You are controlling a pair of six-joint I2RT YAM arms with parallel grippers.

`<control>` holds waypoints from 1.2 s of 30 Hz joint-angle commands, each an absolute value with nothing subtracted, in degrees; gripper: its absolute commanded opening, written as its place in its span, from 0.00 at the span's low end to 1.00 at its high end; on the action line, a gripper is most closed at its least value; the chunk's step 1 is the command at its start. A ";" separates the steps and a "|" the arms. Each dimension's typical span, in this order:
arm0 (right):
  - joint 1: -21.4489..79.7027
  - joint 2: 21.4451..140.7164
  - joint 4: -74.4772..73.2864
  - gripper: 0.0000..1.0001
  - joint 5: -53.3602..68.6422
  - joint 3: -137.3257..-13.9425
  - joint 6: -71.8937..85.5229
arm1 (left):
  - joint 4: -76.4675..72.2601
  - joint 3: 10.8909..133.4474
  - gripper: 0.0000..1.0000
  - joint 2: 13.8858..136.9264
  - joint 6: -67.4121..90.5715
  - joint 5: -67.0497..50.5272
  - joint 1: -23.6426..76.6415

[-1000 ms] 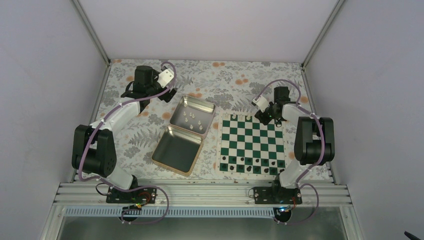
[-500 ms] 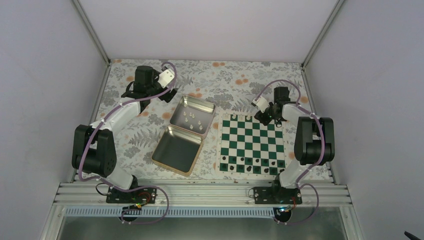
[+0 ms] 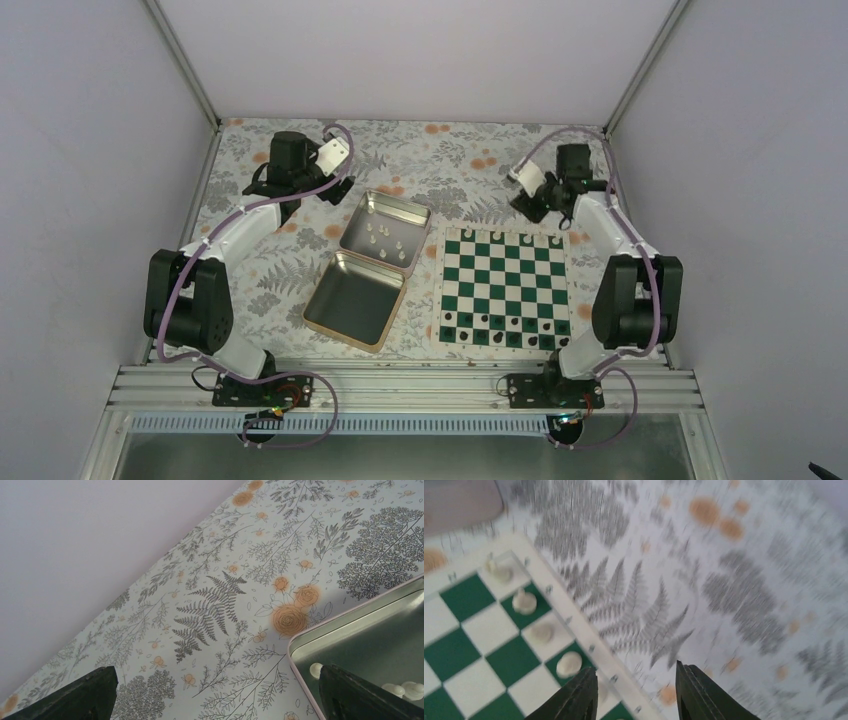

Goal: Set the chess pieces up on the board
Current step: Place the chess piece on the chessboard, then pick up the chess piece from the storage box.

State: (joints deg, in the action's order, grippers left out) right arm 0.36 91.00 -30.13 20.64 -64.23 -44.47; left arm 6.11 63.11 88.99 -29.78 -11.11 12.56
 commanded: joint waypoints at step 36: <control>37.25 128.33 -44.56 0.34 17.87 -107.03 -39.28 | 9.90 67.55 1.00 97.98 -29.95 -15.75 8.27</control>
State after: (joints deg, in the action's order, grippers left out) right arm 37.78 130.50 -42.57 18.70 -110.39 -38.15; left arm 9.96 65.39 96.42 -30.41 -14.09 8.25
